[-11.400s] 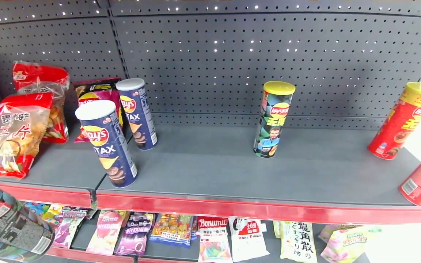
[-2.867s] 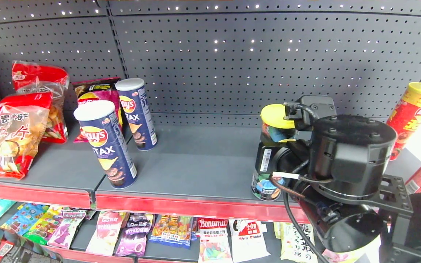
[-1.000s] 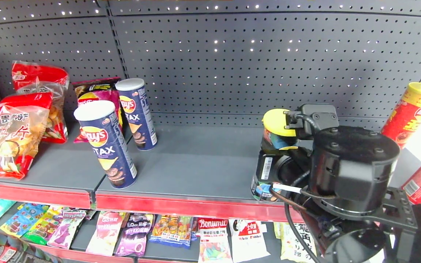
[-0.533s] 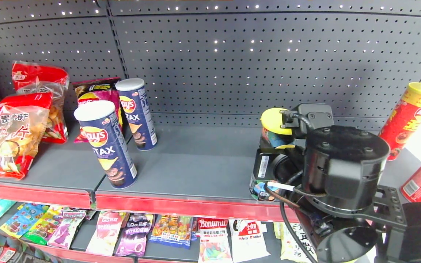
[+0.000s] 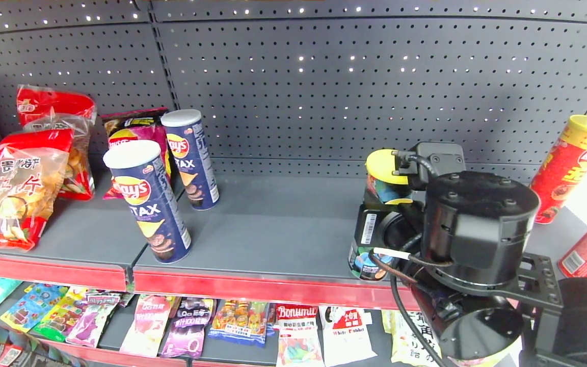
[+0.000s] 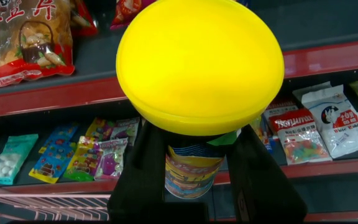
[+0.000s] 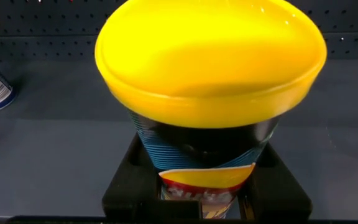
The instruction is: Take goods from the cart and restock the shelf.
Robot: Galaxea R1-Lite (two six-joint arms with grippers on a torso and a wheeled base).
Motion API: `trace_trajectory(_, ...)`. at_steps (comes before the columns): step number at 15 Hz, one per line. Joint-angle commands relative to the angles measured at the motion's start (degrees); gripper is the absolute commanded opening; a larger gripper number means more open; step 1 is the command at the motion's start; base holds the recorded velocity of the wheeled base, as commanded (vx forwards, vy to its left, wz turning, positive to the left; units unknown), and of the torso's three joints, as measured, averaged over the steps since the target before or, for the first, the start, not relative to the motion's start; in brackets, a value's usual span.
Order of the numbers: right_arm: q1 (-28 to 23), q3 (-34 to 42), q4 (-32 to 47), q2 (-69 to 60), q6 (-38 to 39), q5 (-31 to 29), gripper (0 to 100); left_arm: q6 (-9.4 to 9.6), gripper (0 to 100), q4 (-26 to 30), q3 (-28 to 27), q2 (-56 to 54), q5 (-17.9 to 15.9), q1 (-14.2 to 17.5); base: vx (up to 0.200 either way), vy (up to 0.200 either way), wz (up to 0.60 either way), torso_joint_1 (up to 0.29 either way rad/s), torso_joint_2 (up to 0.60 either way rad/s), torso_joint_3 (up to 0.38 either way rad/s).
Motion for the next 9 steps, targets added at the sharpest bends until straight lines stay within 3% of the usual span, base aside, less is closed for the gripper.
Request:
trace_trajectory(1,0.06,0.61,0.02,0.17,-0.01,-0.02,0,-0.01,0,-0.03,-0.08,0.03,0.01,0.05,0.0,0.0,0.0,0.0,0.0,0.0)
trace_trajectory(2,0.24,0.7,0.02,0.17,-0.01,-0.02,0,-0.01,0,-0.03,-0.08,0.03,0.01,0.05,0.0,0.0,0.0,0.0,0.0,0.0)
trace_trajectory(3,0.24,0.7,0.02,0.17,-0.01,-0.02,100,-0.01,0,-0.03,-0.08,0.03,0.01,0.05,0.0,0.0,0.0,0.0,0.0,0.0)
trace_trajectory(9,0.5,0.53,0.02,-0.19,0.07,-0.11,100,-0.01,0,0.06,-0.08,0.03,0.01,0.05,0.0,0.0,0.0,0.0,0.0,0.0)
